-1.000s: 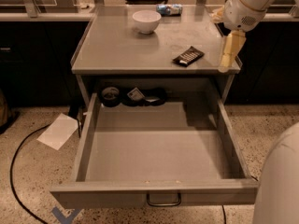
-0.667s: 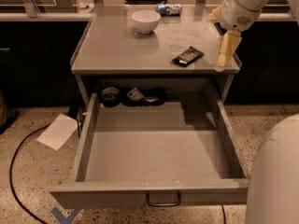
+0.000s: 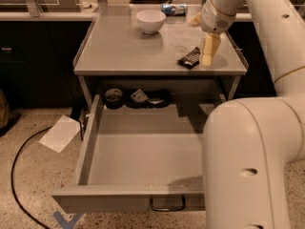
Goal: Place rxbar chocolate into top drawer
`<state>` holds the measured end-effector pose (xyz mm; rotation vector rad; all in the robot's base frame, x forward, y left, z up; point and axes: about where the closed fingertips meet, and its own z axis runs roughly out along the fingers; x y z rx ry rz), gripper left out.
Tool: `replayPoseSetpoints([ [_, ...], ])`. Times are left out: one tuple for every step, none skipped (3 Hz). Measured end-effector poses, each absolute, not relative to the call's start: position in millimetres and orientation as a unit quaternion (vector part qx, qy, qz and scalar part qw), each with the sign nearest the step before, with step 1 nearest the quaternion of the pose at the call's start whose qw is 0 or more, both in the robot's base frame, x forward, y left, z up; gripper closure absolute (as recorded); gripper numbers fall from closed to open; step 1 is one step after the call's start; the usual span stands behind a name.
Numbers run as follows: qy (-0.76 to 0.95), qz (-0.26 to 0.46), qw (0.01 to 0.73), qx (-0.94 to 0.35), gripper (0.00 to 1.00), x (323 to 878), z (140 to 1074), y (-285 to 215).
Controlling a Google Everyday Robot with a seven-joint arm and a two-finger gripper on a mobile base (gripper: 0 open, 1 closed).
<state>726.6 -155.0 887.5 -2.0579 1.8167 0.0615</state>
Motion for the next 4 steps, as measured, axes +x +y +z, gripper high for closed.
replayPoseSetpoints([
  [0.638,0.036,0.213,-0.739,0.0,748,870,-136],
  [0.637,0.028,0.23,-0.735,0.0,761,870,-132],
  [0.637,0.028,0.23,-0.735,0.0,761,870,-132],
  [0.643,0.033,0.234,-0.729,0.0,767,859,-130],
])
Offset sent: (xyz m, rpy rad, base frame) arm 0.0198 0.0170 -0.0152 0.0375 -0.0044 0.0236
